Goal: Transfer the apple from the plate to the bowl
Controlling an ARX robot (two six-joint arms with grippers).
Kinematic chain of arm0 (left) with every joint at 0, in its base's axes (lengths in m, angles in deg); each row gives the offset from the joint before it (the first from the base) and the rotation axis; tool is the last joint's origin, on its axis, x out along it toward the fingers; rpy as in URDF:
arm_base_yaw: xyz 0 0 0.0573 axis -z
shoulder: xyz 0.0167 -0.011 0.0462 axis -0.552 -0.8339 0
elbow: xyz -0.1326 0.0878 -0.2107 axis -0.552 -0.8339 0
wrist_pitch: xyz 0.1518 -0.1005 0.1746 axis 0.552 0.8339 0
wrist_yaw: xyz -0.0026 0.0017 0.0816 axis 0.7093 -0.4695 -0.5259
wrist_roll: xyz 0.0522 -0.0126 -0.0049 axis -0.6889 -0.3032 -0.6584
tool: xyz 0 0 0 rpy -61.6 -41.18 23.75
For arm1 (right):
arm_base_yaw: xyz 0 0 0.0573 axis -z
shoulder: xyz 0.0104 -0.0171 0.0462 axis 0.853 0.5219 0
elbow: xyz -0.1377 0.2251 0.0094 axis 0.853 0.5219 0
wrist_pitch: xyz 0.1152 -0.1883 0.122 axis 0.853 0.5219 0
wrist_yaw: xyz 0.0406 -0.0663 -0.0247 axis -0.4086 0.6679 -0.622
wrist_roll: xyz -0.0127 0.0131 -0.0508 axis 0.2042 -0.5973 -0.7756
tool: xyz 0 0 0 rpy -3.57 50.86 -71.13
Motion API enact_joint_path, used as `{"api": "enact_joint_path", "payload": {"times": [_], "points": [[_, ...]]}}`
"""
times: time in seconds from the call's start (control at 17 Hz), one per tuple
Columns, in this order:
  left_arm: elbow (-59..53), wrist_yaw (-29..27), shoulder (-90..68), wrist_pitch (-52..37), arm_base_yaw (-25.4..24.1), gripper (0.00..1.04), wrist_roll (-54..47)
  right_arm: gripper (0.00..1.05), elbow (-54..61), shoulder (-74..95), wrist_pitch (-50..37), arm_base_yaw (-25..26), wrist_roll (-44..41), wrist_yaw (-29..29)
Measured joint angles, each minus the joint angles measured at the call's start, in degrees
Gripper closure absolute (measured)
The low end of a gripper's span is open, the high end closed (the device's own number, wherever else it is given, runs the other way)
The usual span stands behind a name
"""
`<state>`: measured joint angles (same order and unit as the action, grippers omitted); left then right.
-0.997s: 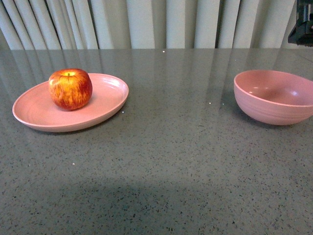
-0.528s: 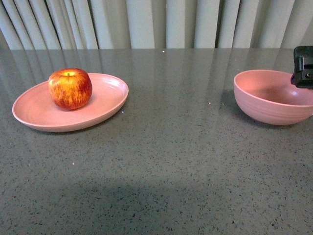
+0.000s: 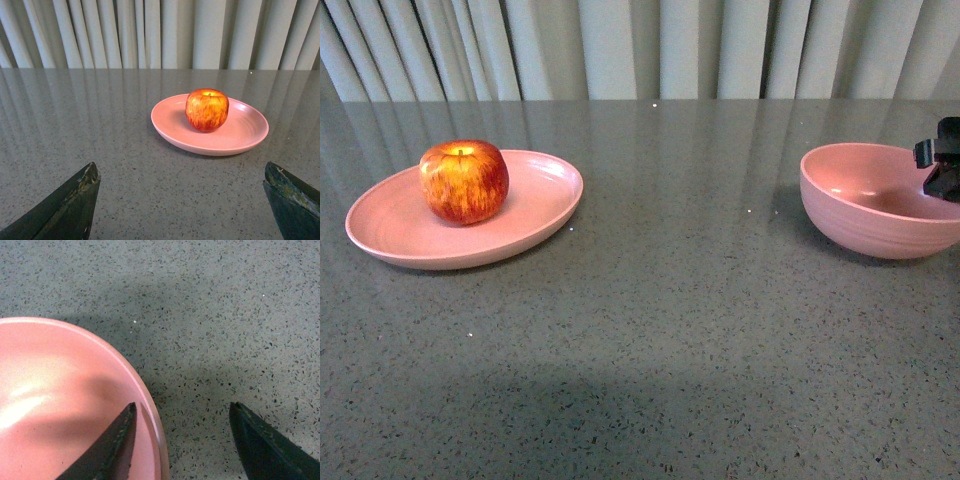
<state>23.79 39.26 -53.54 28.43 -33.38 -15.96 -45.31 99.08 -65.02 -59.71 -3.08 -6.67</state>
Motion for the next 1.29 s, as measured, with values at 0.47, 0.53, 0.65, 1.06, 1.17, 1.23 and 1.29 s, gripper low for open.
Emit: {"api": "enact_joint_path", "payload": {"times": [0.47,0.53,0.65,1.06,1.17,1.23,1.29], "points": [[0.00,-0.02,0.00,0.02,0.00,0.07,0.00,1.02,0.31,-2.40,0.96,0.02,0.44,-1.99],[-0.02,-0.02,0.00,0.02,0.00,0.07,0.00,1.02,0.48,-2.73,1.42,-0.04,0.94,-2.64],[0.00,0.00,0.00,0.00,0.00,0.07,0.00,1.02,0.48,-4.48,2.23,-0.79,2.21,-3.82],[0.00,0.00,0.00,0.02,0.00,0.07,0.00,1.02,-7.28,-4.87,4.35,-14.78,8.44,-3.76],[0.00,0.00,0.00,0.00,0.00,0.07,0.00,1.02,-8.70,-2.40,4.90,-17.66,9.22,-2.58],[0.00,0.00,0.00,0.02,0.00,0.07,0.00,1.02,-9.11,-1.44,5.16,-18.58,9.38,-2.38],[0.00,0.00,0.00,0.02,0.00,0.07,0.00,1.02,-9.53,-0.70,5.27,-19.28,9.46,-2.05]]}}
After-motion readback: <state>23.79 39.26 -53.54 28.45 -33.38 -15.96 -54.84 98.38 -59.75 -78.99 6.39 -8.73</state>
